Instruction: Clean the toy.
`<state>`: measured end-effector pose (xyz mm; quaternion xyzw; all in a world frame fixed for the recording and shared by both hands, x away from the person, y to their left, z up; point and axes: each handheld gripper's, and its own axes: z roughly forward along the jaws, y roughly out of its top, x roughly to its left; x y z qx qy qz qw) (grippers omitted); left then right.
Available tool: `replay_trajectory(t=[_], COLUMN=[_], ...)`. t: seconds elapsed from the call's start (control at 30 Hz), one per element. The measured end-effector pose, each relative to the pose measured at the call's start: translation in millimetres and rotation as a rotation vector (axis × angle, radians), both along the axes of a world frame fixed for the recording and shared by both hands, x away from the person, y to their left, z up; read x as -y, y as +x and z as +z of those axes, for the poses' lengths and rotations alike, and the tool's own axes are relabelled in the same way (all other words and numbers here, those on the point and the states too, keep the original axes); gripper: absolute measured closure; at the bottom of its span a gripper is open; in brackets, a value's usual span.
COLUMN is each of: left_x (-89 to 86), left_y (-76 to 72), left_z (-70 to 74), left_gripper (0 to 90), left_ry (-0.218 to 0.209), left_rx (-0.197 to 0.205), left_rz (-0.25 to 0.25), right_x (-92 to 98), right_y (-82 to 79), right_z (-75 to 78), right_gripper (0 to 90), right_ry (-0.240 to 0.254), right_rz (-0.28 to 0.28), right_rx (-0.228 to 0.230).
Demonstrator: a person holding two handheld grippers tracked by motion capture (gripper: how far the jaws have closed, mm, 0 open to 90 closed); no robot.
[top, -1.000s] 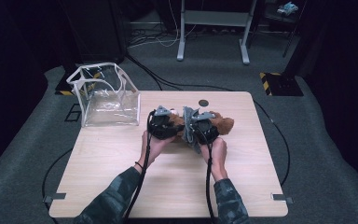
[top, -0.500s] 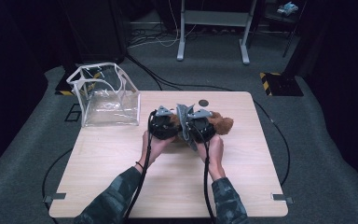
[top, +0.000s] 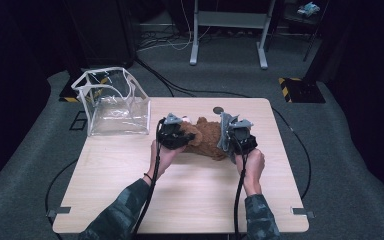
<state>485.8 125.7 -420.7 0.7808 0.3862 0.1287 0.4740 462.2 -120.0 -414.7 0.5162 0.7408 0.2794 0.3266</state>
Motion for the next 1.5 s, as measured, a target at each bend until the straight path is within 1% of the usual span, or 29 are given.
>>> replay_trajectory(t=[0.03,0.07,0.1,0.13,0.2,0.23,0.33,0.4,0.5,0.53,0.57,0.6,0.63,0.7,0.73,0.77,0.8,0.87,0.93,1.0,1.03,1.07,1.1,1.13,1.17,1.2,1.27,1.33,1.5], left_x=[1.5,1.5,3.0,4.2,4.8,5.3,4.2,3.8,1.6,1.6,0.4,0.4,0.1,-0.9,-0.7,-0.7,-0.5,-0.5,-0.5,-0.3,-0.3,-0.2,0.2,0.2,0.4,0.5,0.6,0.0,-1.7], left_y=[-0.3,-0.3,-0.2,-0.5,-0.6,-0.7,-0.4,-0.2,-0.2,-0.2,0.1,0.1,0.1,0.0,-0.1,-0.1,-0.5,-0.6,-0.7,-0.7,-0.7,-0.7,-1.2,-1.2,-1.5,-1.5,-1.7,-1.7,-1.5], left_z=[0.0,0.0,0.3,0.2,0.2,0.2,-0.2,-0.5,-0.3,-0.3,-0.7,-0.7,-1.3,-1.7,-2.3,-2.3,-2.5,-2.4,-2.1,-1.9,-2.0,-2.0,-1.9,-1.9,-1.6,-1.7,-2.4,-3.6,-3.5], left_gripper=[70.2,70.2,70.2,70.2,70.2,70.2,70.2,70.2,70.3,70.3,70.3,70.4,70.4,70.4,70.4,70.4,70.5,70.4,70.4,70.4,70.4,70.4,70.4,70.4,70.4,70.5,70.5,70.5,70.5], left_ry=[0.002,0.002,0.009,0.007,0.012,0.017,0.018,0.014,0.013,0.013,0.014,0.014,0.007,0.011,0.01,0.01,0.012,0.013,0.018,0.016,0.017,0.016,0.017,0.017,0.019,0.017,0.016,0.006,0.007], left_rx=[0.0,0.0,0.005,0.007,0.009,0.011,0.005,0.008,0.005,0.005,0.004,0.004,0.001,0.006,0.008,0.008,0.009,0.01,0.012,0.013,0.013,0.013,0.013,0.013,0.013,0.012,0.014,0.011,0.014], left_rz=[-0.002,-0.002,-0.005,-0.004,-0.007,-0.009,-0.008,-0.008,-0.013,-0.013,-0.011,-0.011,-0.008,-0.009,-0.008,-0.008,-0.006,-0.007,-0.007,-0.006,-0.006,-0.006,-0.01,-0.01,-0.012,-0.011,-0.007,-0.008,-0.009], right_x=[-6.2,-6.2,-19.5,-26.7,-37.4,-59.3,-76.8,-74.0,-46.6,-46.6,-28.2,-28.2,-8.2,5.7,14.0,14.0,27.1,31.6,31.2,22.9,7.2,7.2,-14.2,-14.2,-37.5,-45.8,-64.9,-71.8,-46.5], right_y=[-5.3,-5.3,-10.4,-11.5,-12.4,-11.4,-4.7,-0.5,7.1,7.1,7.7,7.7,7.9,7.8,8.5,8.5,8.5,5.1,3.1,-3.3,-9.2,-9.2,-12.4,-12.4,-12.0,-10.8,-8.2,-2.9,6.0], right_z=[5.3,5.3,11.1,12.4,13.2,11.7,4.9,2.5,-2.5,-2.5,-3.5,-3.5,-3.9,-4.5,-5.1,-5.1,-5.4,-1.9,0.5,8.3,14.9,14.9,16.9,16.9,13.9,11.7,5.0,-0.9,-4.4], right_gripper=[76.4,76.4,76.2,76.0,76.0,76.0,76.2,76.3,76.8,76.8,76.9,76.9,76.9,76.8,76.8,76.8,76.7,76.7,76.7,76.6,76.5,76.5,76.4,76.4,76.2,76.2,76.0,76.1,76.3], right_ry=[0.032,0.032,0.073,0.079,0.075,0.066,0.021,0.014,0.047,0.047,0.039,0.039,0.025,0.008,0.023,0.023,0.02,0.041,0.046,0.09,0.116,0.116,0.137,0.137,0.143,0.132,0.103,0.062,0.073], right_rz=[0.027,0.027,0.091,0.119,0.154,0.209,0.206,0.198,0.131,0.131,0.089,0.089,0.045,-0.011,-0.03,-0.03,-0.065,-0.071,-0.067,-0.019,0.048,0.048,0.123,0.123,0.194,0.218,0.23,0.22,0.148], right_rx=[0.014,0.014,0.018,0.018,0.023,0.012,-0.02,-0.016,-0.042,-0.042,-0.037,-0.037,-0.035,-0.039,-0.044,-0.044,-0.048,-0.036,-0.028,-0.004,-0.001,-0.001,0.009,0.009,-0.014,-0.021,-0.05,-0.059,-0.071])
